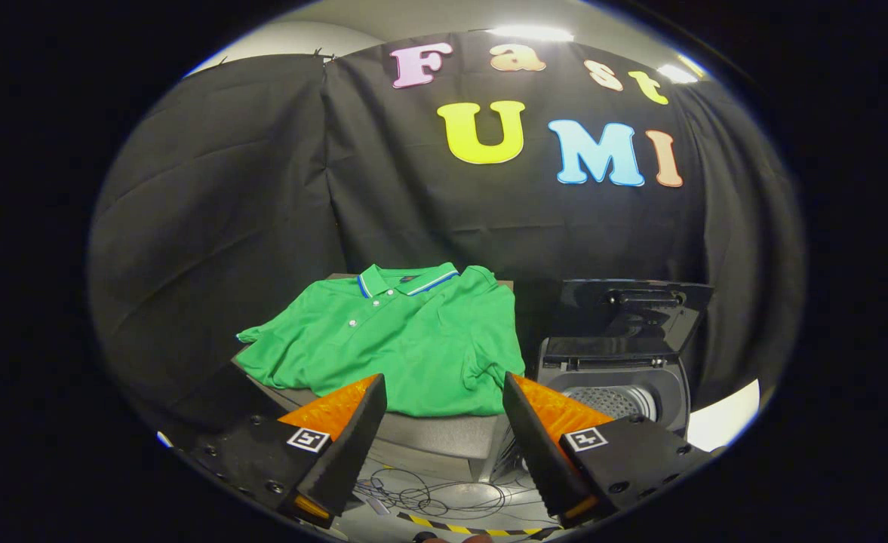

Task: Put the clothes into the washing machine and then close the washing machine lid.

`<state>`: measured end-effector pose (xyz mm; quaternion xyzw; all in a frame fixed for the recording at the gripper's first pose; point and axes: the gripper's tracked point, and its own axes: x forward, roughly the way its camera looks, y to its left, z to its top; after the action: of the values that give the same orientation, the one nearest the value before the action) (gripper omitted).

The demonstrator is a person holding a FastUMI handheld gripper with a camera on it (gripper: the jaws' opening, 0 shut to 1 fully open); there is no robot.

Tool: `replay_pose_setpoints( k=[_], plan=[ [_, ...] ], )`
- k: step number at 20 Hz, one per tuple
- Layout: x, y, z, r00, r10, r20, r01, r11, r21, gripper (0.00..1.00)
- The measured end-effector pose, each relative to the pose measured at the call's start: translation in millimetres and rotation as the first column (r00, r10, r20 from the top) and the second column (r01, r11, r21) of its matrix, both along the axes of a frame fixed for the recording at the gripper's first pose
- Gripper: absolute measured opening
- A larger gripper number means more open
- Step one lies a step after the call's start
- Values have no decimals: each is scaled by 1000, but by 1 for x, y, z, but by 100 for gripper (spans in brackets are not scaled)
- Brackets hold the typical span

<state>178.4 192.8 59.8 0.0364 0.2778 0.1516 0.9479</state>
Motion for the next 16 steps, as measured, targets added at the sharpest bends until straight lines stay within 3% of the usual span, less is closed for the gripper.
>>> replay_pose_setpoints(
  k=[7, 16],
  plan=[
    [60, 48, 26, 999, 42, -7, -42, 998, -42, 97],
    [103, 116, -9, 976, 76, -203, -85, 996, -31, 98]
  ],
)
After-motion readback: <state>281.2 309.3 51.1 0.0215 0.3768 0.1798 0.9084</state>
